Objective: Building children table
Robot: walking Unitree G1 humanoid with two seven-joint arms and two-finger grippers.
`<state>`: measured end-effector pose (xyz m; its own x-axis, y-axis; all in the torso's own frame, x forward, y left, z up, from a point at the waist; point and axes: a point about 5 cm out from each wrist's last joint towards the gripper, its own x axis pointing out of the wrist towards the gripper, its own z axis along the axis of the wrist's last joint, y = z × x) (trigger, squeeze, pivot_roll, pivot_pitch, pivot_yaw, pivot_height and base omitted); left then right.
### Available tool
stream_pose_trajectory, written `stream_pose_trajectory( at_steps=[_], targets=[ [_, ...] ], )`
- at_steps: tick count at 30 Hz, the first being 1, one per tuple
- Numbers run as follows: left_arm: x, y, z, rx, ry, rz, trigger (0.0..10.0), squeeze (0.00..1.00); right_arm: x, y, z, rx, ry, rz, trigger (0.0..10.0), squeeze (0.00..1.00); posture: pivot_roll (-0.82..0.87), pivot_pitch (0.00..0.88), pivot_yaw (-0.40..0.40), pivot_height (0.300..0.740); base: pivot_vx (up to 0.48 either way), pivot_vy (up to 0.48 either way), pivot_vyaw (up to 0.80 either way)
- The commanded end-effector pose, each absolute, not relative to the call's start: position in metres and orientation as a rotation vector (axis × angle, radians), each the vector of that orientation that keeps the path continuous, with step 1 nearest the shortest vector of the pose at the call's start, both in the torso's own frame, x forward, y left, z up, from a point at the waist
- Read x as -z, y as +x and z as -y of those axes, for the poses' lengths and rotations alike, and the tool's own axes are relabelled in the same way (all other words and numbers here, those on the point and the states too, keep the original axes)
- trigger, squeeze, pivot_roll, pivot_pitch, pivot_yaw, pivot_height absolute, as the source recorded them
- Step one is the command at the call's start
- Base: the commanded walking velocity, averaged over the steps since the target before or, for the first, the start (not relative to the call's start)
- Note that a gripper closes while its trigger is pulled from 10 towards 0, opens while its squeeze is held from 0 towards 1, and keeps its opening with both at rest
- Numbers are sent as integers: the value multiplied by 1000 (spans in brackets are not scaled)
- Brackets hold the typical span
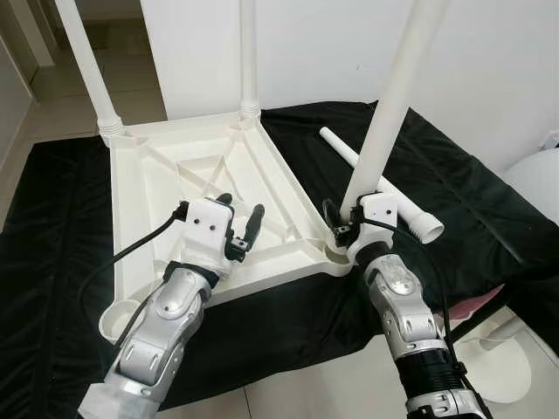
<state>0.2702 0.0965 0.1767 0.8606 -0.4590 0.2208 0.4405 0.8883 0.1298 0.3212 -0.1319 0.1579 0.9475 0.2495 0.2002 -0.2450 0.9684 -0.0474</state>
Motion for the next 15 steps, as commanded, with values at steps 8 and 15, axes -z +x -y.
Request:
stream_pose_trajectory(
  at_steps=[8,15],
  targets=[
    [-158,249,-75,844,135,165,10000,0,-149,317,134,-267,-17,201,10000,0,7,20,-22,740,0,0,0],
    [-155,246,-74,861,119,139,10000,0,-144,313,133,-293,-33,189,10000,0,8,28,-22,740,0,0,0]
  ],
)
